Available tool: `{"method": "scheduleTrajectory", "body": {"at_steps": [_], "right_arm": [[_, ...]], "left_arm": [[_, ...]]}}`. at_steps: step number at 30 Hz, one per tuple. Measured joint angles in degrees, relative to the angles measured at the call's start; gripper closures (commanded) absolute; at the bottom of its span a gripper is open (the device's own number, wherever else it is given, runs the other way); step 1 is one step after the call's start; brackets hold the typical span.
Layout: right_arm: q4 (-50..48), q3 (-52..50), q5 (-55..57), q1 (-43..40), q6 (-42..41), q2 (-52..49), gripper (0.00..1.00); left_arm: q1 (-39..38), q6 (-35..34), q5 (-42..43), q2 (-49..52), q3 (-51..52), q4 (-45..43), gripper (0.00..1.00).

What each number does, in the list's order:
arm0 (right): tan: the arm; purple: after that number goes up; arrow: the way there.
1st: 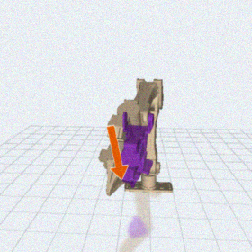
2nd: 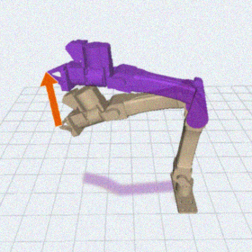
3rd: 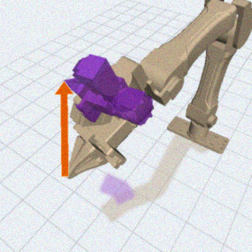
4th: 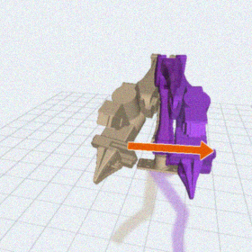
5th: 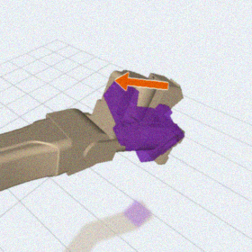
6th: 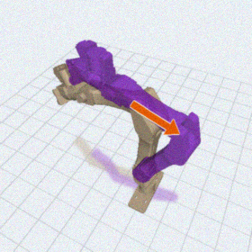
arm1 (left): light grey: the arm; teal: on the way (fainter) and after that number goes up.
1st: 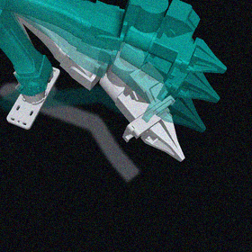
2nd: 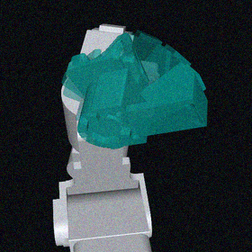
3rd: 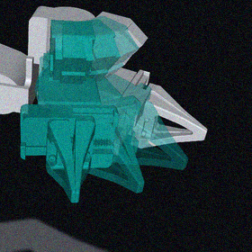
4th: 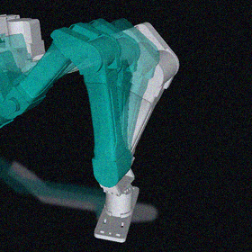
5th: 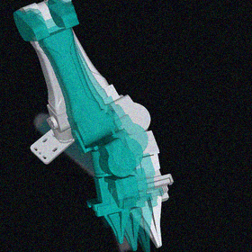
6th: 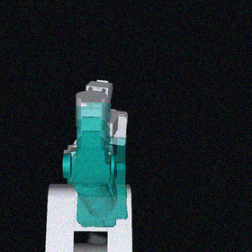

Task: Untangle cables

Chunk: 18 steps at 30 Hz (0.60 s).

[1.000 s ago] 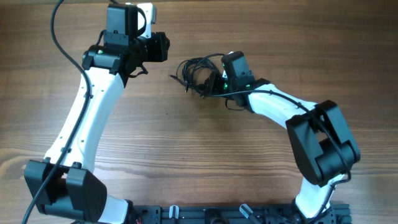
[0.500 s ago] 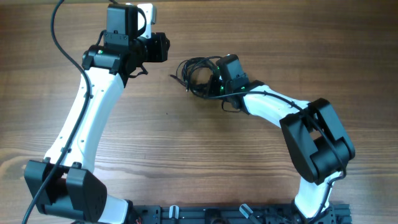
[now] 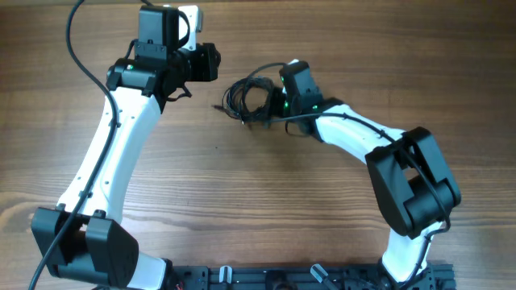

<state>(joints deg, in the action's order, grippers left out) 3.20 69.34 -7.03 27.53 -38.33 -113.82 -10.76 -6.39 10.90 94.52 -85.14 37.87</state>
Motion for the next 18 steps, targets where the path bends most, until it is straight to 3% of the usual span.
{"method": "scheduleTrajectory", "body": {"at_steps": [18], "right_arm": [[24.74, 27.23, -1.01, -6.91, 11.32, 0.74, 0.95]], "left_arm": [[0.0, 0.09, 4.55, 0.02, 0.0, 0.72, 0.36]]}}
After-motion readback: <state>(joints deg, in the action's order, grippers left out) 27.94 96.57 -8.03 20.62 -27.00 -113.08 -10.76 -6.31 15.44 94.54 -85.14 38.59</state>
